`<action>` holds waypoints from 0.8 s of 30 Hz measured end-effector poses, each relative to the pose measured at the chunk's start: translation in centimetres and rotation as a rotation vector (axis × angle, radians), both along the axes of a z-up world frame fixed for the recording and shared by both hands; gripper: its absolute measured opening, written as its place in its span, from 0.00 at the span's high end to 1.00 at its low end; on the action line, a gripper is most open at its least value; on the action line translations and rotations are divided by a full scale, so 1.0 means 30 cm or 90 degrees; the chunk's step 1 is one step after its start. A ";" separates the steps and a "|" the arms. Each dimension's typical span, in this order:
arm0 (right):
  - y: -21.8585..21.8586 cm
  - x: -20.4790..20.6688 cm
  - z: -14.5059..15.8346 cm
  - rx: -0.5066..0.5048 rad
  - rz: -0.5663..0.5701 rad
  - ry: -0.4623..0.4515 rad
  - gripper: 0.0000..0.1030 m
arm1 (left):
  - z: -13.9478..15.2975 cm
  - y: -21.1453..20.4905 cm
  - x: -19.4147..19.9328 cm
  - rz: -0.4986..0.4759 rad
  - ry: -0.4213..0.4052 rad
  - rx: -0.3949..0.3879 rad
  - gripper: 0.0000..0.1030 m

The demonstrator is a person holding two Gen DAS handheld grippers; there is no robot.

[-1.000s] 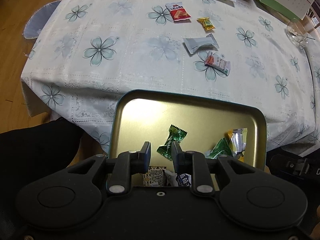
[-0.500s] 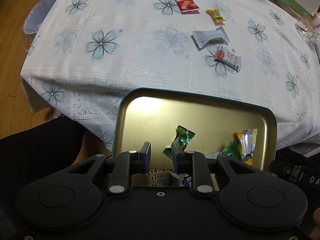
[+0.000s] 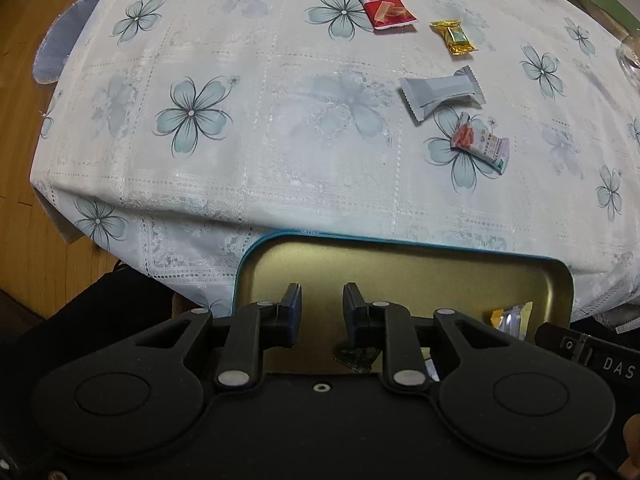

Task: Organize snacks
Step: 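Release the green candy and silver-yellow packet into the tray by opening both tools, then move both tools back toward the white bar and red wafer packet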

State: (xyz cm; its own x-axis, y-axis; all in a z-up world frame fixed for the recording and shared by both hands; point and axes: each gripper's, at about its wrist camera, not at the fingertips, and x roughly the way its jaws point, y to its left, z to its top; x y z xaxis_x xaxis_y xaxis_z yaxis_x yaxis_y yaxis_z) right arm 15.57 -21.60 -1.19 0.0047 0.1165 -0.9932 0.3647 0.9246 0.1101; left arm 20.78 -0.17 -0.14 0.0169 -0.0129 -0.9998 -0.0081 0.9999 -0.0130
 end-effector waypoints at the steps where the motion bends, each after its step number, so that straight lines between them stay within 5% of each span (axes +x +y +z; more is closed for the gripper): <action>1: 0.002 0.017 -0.005 -0.005 0.004 0.001 0.68 | -0.002 0.000 0.015 -0.001 -0.001 0.003 0.69; 24: 0.032 0.452 -0.072 -0.008 0.062 -0.003 0.63 | -0.071 -0.033 0.403 0.018 -0.005 0.008 0.69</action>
State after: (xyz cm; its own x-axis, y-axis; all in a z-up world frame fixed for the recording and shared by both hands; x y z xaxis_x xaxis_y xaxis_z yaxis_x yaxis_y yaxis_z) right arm 29.14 -20.65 -3.35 -0.0013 0.1037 -0.9946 0.2723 0.9571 0.0994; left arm 32.88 -1.15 -2.26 0.0249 0.0006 -0.9997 -0.0366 0.9993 -0.0004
